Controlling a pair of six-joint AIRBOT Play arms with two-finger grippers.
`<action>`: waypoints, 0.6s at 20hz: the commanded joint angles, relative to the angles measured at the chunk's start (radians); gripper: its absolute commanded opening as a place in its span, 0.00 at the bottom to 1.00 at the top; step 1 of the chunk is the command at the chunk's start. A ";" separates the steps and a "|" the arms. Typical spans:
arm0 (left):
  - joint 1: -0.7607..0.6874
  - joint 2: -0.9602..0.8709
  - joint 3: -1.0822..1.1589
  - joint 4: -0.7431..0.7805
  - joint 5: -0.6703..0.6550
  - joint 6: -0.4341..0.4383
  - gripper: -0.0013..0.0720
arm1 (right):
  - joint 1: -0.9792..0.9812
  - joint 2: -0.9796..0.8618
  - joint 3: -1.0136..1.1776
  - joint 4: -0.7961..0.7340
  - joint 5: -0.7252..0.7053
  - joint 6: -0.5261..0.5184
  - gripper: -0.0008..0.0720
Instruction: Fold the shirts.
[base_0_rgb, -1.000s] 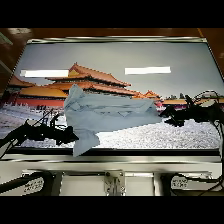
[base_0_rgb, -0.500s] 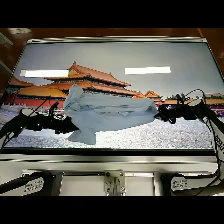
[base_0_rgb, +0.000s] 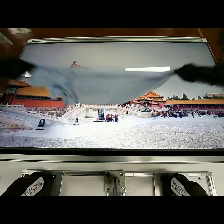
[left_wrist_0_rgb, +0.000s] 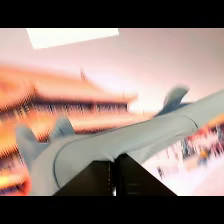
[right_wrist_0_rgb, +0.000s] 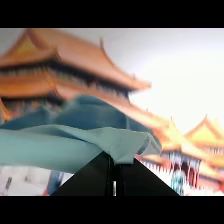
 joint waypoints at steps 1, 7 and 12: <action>0.045 0.089 0.465 0.082 0.090 -0.105 0.06 | 0.000 0.295 0.166 -0.009 -0.164 0.048 0.10; 0.055 0.208 0.507 0.169 0.101 -0.196 0.07 | 0.000 0.490 0.243 -0.219 -0.111 0.344 0.09; 0.055 0.221 0.407 0.406 -0.161 -0.192 0.07 | 0.000 0.423 0.243 -0.440 0.277 0.369 0.10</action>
